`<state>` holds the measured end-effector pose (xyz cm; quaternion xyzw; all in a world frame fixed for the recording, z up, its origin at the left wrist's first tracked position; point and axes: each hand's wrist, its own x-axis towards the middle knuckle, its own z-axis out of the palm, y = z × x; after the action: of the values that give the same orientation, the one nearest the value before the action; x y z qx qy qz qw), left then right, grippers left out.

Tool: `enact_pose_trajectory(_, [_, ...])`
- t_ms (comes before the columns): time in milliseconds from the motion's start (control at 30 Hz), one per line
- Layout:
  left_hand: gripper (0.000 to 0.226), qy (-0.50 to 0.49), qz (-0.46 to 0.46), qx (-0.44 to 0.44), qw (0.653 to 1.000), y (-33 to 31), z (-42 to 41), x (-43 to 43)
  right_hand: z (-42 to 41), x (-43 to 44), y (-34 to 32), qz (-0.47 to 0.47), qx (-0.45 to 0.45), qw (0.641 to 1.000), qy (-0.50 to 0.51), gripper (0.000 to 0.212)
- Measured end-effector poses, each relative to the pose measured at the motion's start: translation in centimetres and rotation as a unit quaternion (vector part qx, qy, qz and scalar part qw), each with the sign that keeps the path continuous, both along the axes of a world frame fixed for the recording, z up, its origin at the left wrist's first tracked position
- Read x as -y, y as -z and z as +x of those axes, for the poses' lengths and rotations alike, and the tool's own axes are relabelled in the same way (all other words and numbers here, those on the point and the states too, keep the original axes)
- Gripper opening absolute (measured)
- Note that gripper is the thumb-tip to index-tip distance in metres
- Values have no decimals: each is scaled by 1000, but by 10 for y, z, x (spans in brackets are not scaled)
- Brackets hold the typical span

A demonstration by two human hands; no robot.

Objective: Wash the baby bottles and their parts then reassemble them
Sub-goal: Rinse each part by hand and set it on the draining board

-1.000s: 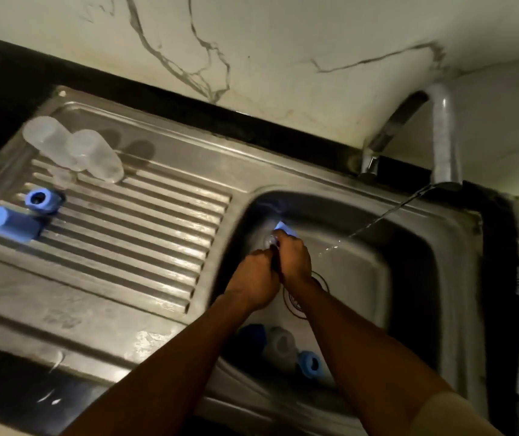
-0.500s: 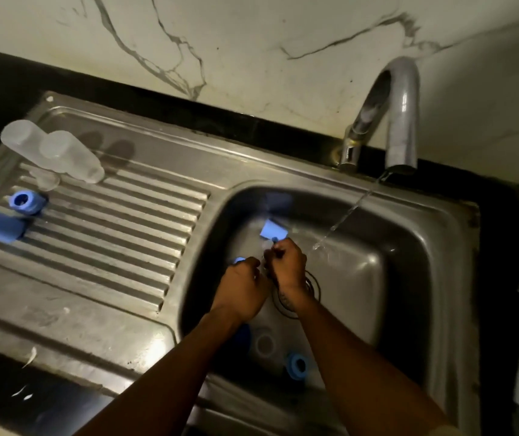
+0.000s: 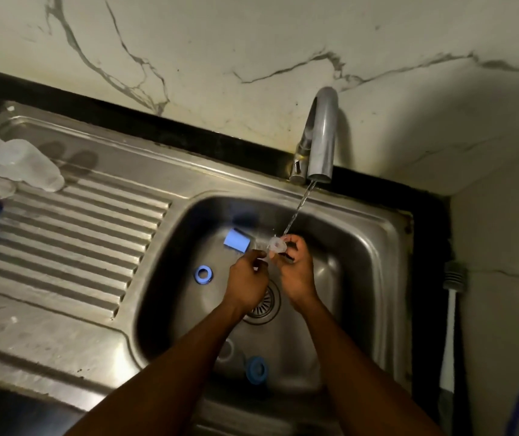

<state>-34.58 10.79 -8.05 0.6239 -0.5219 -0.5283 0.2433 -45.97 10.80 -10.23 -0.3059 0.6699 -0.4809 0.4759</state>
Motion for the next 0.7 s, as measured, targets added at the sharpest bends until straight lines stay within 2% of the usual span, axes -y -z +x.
enact_pose_trajectory(100, [38,-48,33,-110,992,0,-7,5,0,-3,-2,-14,-22,1000,9,34])
enact_pose_trajectory(167, [38,-59,38,-172,983,-1,-13,8,3,-4,-4,-17,4,999,43,24])
enact_pose_trajectory(267, [31,-61,36,-244,967,-11,-19,9,6,-5,-12,1,97,992,86,13])
enact_pose_trajectory(400, [29,-77,76,-292,950,-8,-23,20,0,-3,-27,57,283,951,115,23])
enact_pose_trajectory(500, [31,-96,103,-335,932,-7,-18,29,-6,1,-36,65,346,931,99,24])
enact_pose_trajectory(533, [30,-101,101,-345,927,-7,-15,31,-6,2,-38,63,334,938,71,23])
enact_pose_trajectory(567, [28,-102,96,-350,926,-6,-12,34,-7,1,-39,54,282,957,29,26])
enact_pose_trajectory(633, [26,-97,84,-351,927,-6,-6,37,-10,-1,-41,24,62,995,-72,34])
enact_pose_trajectory(700, [26,-95,76,-336,934,-7,-1,38,-18,0,-38,-8,-167,975,-147,37])
